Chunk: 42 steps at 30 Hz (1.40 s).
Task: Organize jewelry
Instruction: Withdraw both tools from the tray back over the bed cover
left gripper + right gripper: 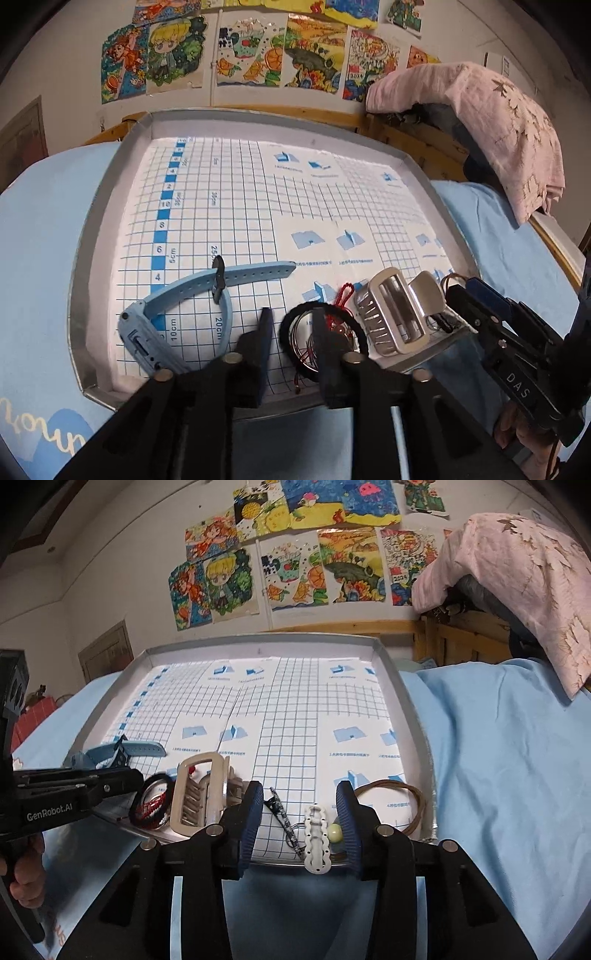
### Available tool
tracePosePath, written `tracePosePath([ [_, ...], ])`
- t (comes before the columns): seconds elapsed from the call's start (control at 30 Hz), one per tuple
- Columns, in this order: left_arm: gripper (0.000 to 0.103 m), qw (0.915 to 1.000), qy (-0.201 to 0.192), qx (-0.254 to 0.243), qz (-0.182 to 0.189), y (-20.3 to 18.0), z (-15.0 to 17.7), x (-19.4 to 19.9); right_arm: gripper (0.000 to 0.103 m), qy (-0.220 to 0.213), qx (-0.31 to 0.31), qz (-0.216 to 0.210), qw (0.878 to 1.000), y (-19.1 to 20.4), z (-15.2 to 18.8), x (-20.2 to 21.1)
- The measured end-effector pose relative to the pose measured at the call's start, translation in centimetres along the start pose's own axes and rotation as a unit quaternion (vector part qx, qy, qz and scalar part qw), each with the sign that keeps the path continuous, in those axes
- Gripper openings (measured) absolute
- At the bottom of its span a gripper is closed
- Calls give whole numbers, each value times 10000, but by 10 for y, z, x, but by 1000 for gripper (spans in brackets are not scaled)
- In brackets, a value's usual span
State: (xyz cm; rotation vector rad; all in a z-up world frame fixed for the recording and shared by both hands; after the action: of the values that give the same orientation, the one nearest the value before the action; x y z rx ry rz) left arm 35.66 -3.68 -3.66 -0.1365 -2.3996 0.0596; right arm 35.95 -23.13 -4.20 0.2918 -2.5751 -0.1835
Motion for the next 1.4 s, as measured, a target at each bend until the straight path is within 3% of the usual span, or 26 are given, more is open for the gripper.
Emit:
tracePosePath([
  [0.03,33,10000,-61,31,18,0,0,3,37,-59,-46,17,10000,-2,0,3],
  [0.1,54,9998,-188,109,41,2,0,8,39,-167,-121,55,9998,-6,-1,7],
  [0.17,55,9990,-365,220,109,5,-1,16,46,-330,-209,97,9992,-11,-3,15],
  [0.27,57,9983,-503,264,113,6,-3,23,47,-481,-254,127,9984,-14,-4,22],
  [0.33,65,9972,-678,264,143,7,-4,32,47,-573,-238,145,9980,-13,-5,27],
  [0.4,76,9956,-885,284,131,9,-4,41,58,-679,-188,160,9974,-11,-7,34],
  [0.53,81,9927,-1169,280,109,11,-5,54,64,-952,-35,222,9952,-3,-11,49],
  [0.7,99,9869,-1600,184,-33,11,-1,73,79,-1223,20,180,9923,2,-14,69],
  [0.83,103,9817,-1897,134,-120,11,5,90,88,-1325,17,84,9912,6,-15,79],
  [0.93,103,9768,-2127,168,-182,12,9,102,101,-1440,0,24,9896,9,-15,89],
  [1.4,103,9610,-2713,235,-479,16,28,157,102,-1934,-31,-100,9811,21,-12,143],
])
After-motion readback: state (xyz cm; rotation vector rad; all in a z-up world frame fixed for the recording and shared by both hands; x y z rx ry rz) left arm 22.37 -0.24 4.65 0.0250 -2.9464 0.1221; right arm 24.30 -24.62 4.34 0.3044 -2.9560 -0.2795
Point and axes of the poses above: each gripper's, at about its wrist camera, not at the fingertips, and x roughly against the way its jaws point, y to its left, z to its underside, the point moved 2 cm from there along -x, roughly the way its jaws point, and after that the axes turned 2 degrees about -x, right-handed, at the moved point
